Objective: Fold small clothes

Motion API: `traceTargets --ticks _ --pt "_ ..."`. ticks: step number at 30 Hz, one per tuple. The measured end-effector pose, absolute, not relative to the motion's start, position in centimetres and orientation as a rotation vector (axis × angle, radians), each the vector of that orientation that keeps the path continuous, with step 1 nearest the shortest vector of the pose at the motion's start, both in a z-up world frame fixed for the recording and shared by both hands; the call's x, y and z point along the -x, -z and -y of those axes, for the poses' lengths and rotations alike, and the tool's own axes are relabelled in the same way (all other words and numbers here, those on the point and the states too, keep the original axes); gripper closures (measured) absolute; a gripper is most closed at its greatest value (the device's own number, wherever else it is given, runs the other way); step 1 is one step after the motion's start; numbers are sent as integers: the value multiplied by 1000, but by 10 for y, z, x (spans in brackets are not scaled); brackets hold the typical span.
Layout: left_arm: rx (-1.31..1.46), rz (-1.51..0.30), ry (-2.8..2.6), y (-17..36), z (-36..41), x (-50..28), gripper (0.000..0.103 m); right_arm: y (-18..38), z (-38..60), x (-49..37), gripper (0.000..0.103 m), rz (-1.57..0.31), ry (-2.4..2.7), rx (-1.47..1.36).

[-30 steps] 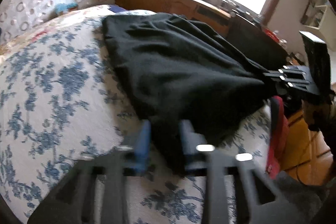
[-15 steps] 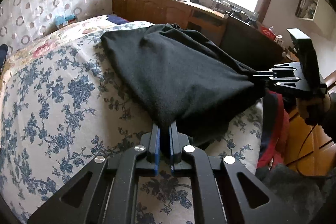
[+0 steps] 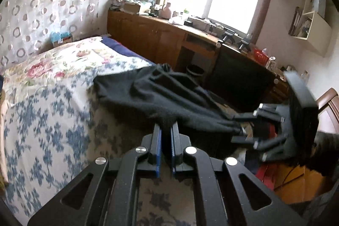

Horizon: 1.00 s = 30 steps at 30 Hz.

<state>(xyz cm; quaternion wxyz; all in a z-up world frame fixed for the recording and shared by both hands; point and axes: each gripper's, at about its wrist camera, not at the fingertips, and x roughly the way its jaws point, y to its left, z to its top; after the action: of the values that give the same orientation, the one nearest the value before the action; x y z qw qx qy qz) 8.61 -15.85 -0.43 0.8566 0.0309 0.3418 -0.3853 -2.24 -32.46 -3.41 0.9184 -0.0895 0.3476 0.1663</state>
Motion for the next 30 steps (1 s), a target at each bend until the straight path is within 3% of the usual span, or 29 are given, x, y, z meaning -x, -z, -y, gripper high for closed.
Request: traceTargets --ticks 18,24,27,30 --pt "-104 -727 776 9 175 -97 95 82 312 -3 32 -779 -389 287" --pt "-101 -726 771 9 174 -98 95 84 317 -9 32 -776 -366 265" --pt "-103 -724 768 9 173 -98 95 84 318 -9 39 -772 -356 271" --pt "-103 -722 762 9 171 -98 95 84 318 -8 62 -774 -332 279"
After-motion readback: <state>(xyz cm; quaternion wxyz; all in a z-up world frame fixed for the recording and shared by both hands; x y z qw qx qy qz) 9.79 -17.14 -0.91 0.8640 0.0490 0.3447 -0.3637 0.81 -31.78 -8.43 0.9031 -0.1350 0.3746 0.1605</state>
